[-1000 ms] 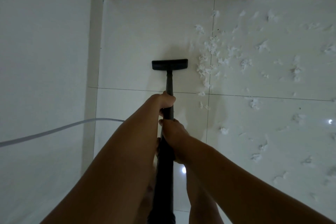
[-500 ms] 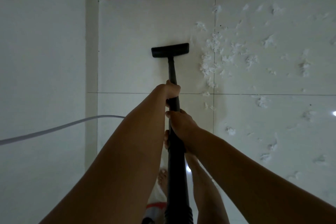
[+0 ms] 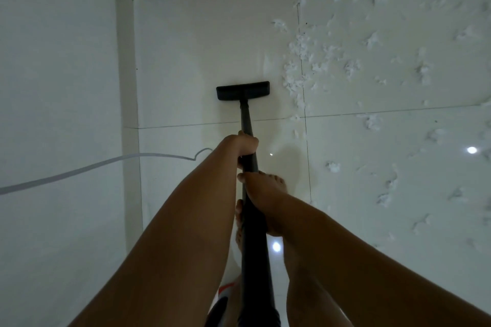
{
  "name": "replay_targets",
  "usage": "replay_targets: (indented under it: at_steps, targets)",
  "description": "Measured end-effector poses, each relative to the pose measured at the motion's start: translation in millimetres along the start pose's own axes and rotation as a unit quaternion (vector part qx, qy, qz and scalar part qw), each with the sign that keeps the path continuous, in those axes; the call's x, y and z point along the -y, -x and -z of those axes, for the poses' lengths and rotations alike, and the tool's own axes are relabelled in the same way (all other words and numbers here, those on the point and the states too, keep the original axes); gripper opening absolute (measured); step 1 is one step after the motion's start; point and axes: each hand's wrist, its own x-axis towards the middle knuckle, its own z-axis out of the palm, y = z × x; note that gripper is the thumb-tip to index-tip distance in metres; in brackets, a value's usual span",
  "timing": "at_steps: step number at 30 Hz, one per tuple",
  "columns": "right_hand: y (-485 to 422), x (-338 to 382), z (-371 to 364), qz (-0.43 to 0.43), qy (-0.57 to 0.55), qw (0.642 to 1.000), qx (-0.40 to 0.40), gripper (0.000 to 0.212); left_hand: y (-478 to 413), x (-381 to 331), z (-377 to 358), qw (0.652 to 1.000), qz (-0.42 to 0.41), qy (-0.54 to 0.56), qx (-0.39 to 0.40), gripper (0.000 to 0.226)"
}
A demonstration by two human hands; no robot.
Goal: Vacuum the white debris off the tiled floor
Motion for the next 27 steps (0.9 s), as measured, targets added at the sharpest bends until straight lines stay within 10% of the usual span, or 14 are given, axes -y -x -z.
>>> replay_targets:
  at_steps: [27]
  targets:
    - [24, -333, 53, 0.056, 0.048, 0.997, 0.005, 0.053, 89, 248, -215, 0.999, 0.038, -0.003, 0.017, 0.064]
